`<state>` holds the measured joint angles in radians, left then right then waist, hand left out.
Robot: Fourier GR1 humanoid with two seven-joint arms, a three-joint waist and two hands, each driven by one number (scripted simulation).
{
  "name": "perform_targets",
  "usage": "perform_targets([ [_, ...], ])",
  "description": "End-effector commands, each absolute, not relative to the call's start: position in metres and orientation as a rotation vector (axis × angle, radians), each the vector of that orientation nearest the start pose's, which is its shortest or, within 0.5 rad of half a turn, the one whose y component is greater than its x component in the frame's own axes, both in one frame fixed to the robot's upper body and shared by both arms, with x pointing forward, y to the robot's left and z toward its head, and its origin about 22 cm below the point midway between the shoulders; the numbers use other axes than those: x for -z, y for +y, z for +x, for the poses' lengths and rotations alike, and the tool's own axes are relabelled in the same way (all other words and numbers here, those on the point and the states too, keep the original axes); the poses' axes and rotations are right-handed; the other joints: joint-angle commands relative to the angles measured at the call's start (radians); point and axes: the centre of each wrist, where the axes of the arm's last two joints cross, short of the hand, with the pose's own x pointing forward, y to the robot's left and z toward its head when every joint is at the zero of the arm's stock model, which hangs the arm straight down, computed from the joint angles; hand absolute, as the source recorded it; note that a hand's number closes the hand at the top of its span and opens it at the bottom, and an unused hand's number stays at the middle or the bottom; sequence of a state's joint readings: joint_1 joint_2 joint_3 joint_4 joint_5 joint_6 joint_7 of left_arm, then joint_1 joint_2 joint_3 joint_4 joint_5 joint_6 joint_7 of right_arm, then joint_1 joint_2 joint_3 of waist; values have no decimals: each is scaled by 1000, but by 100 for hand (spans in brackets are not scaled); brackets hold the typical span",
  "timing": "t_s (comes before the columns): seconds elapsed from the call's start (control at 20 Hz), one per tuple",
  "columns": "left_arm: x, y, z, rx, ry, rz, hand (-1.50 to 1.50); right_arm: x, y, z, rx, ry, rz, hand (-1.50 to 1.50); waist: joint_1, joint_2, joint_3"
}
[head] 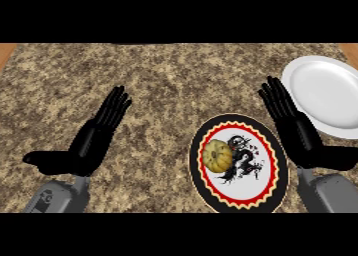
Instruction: Pick the squash from the plate and place it in the plate
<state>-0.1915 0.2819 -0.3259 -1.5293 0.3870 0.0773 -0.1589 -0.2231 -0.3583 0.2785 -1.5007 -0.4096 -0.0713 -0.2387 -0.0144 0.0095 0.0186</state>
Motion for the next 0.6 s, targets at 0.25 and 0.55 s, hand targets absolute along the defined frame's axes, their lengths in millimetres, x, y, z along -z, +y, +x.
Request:
perform_targets([
  [0.25,48,261,232,56,-1231,50,0,-159,-245,326,-609,-1960,-386,150,57,-17,-34],
  [0.55,51,244,231,12,-1181,1,0,-173,-244,325,-575,-1945,-934,-150,10,-19,-23],
])
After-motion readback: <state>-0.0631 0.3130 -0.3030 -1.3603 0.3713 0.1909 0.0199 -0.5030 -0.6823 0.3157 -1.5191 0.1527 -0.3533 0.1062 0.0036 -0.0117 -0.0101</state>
